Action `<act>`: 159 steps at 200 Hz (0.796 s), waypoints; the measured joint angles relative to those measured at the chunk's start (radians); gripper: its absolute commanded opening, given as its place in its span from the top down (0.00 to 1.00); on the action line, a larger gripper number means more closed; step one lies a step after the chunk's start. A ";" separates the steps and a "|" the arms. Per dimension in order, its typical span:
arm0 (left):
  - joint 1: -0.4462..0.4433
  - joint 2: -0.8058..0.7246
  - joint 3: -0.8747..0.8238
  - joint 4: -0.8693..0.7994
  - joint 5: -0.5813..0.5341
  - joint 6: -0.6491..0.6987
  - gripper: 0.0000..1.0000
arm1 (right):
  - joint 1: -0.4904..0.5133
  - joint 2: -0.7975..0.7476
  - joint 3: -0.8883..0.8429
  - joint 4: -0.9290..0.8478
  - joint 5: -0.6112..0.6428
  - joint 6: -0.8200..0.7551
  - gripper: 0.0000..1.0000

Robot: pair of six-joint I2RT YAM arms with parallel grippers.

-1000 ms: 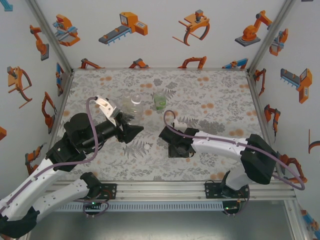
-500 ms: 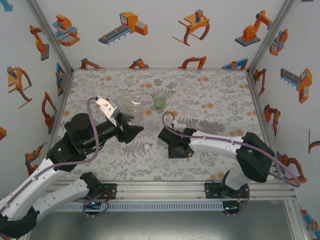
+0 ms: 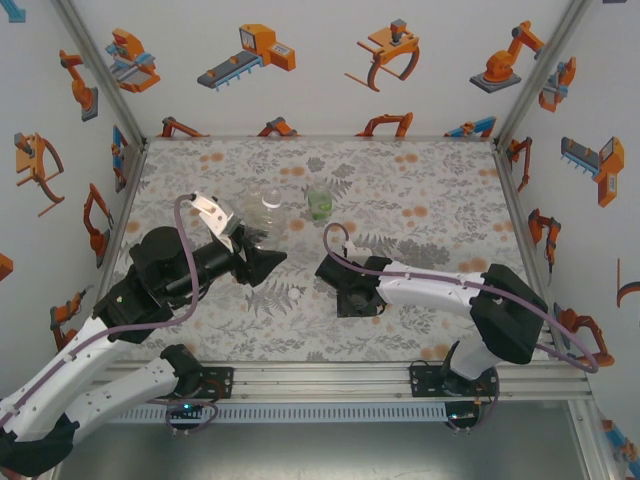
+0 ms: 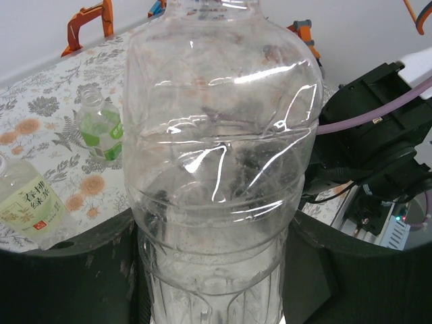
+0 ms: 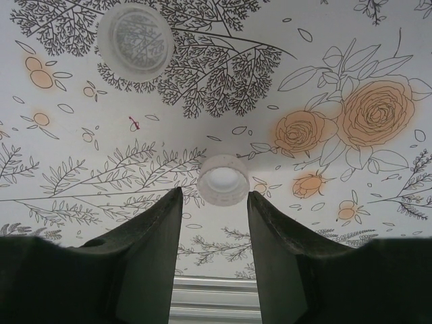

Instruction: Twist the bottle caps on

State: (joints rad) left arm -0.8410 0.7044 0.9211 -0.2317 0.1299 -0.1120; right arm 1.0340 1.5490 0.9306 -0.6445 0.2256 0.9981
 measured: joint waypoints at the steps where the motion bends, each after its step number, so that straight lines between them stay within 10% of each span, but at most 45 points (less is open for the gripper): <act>1: 0.000 0.000 0.000 0.000 0.000 0.000 1.00 | 0.000 0.000 0.000 0.000 0.000 0.000 0.57; 159: 0.004 -0.002 -0.015 0.014 -0.006 -0.003 0.99 | 0.000 0.057 0.006 0.020 -0.027 -0.002 0.62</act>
State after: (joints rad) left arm -0.8371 0.7029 0.9058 -0.2176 0.1234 -0.1146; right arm 1.0340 1.6062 0.9363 -0.6243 0.1986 0.9966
